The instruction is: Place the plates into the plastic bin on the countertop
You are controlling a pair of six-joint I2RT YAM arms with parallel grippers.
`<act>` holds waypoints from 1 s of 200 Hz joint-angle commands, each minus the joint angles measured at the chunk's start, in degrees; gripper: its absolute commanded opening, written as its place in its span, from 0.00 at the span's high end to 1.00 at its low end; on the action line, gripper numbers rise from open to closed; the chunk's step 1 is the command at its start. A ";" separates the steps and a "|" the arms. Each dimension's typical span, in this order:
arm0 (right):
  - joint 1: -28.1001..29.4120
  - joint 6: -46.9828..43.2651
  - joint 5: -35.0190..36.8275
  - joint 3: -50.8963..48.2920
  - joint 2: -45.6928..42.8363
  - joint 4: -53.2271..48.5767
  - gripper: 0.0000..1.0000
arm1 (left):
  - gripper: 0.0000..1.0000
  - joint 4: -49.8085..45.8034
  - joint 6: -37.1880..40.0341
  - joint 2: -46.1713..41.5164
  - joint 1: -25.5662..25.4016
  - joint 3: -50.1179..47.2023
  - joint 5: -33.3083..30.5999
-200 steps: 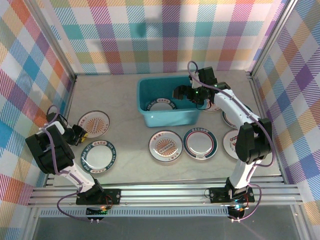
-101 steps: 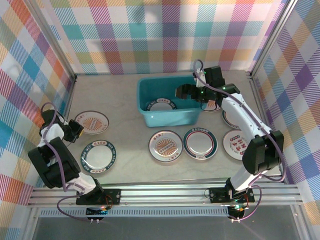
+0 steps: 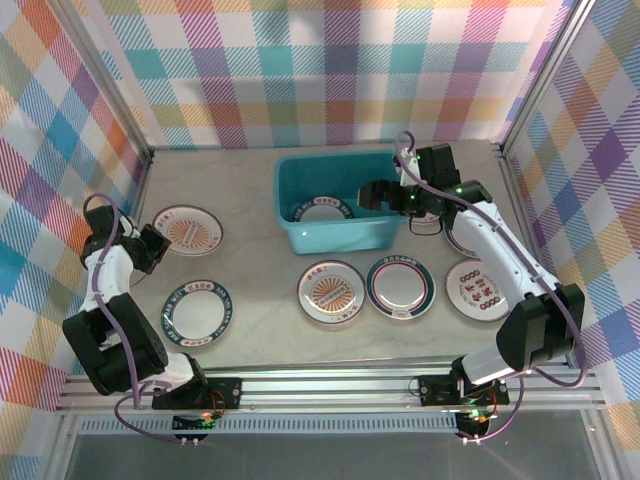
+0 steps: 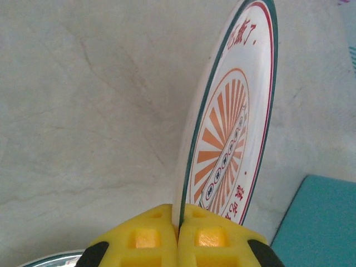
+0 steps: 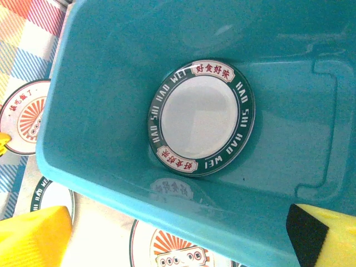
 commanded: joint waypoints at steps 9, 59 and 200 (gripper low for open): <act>0.11 -0.58 0.31 -1.20 -1.76 -0.29 0.01 | 1.00 0.85 -1.73 -4.08 -1.95 3.77 0.18; -1.11 1.16 -2.52 -1.81 -0.73 1.29 0.00 | 1.00 2.31 -3.95 -6.90 -5.00 7.02 1.74; -8.05 5.31 -17.28 3.06 2.90 8.66 0.01 | 1.00 11.84 -12.81 -6.44 -20.08 19.02 -0.24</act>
